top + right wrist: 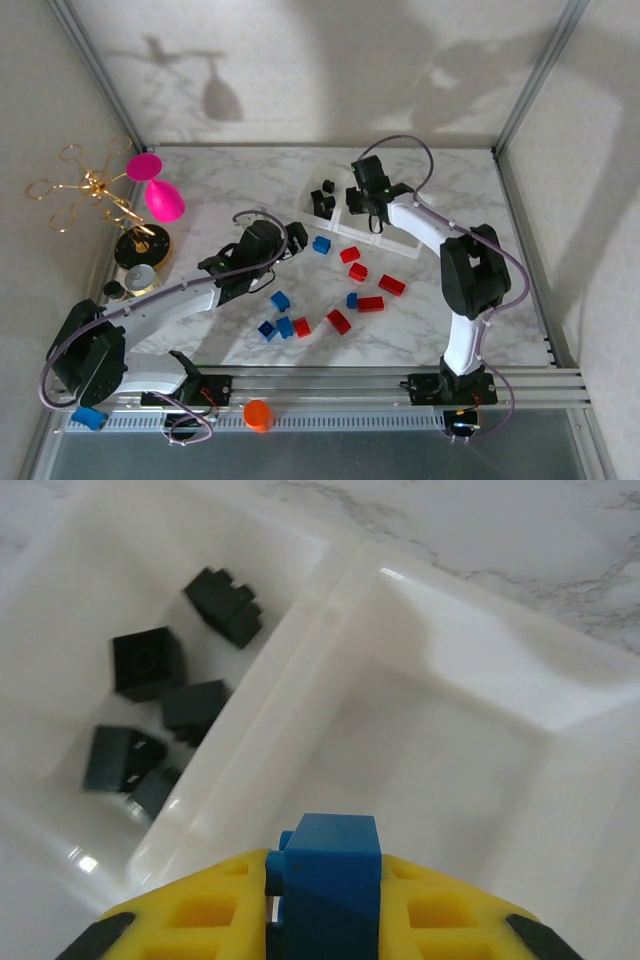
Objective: Sort the legos into containers by color
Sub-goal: Place the lego in the container.
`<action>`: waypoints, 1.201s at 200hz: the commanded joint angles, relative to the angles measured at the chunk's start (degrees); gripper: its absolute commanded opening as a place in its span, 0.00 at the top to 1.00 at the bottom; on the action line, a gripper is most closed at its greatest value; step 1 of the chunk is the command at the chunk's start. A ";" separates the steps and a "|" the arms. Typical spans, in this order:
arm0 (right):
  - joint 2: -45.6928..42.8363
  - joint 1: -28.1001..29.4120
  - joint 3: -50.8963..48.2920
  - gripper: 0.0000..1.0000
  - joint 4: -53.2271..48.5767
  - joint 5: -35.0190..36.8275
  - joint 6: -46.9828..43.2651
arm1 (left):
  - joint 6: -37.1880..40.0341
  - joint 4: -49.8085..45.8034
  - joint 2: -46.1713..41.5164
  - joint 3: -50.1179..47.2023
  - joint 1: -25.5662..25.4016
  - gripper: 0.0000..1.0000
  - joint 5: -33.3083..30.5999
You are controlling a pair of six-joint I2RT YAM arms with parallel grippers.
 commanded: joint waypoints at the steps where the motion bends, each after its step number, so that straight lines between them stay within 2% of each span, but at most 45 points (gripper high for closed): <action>1: 3.25 -1.03 3.83 0.84 0.45 2.57 -1.14 | 0.93 1.62 1.50 2.38 -0.43 0.00 1.00; 28: 6.59 -1.68 6.56 0.81 0.51 2.89 -1.43 | 1.20 1.71 2.73 3.22 -0.37 0.00 1.18; 54: 7.95 -1.79 8.65 0.73 -0.06 3.01 -1.92 | 1.70 1.50 2.95 3.71 -0.38 0.01 1.10; 71: 7.15 -1.79 9.17 0.67 -0.32 3.18 -2.18 | 1.87 1.15 2.96 4.20 -0.37 0.00 1.26; 124: 1.76 -1.58 7.51 0.58 -1.66 2.43 -2.10 | 1.86 0.40 1.10 4.12 -0.44 0.01 2.14; 182: -10.04 1.87 -7.40 0.51 -0.47 -1.37 1.15 | 0.72 -2.16 -4.65 0.13 -0.70 0.00 1.71; 240: -19.06 8.45 -20.74 0.43 -2.45 -1.61 5.06 | -3.57 -3.81 -12.50 -7.02 -2.60 0.00 -0.72</action>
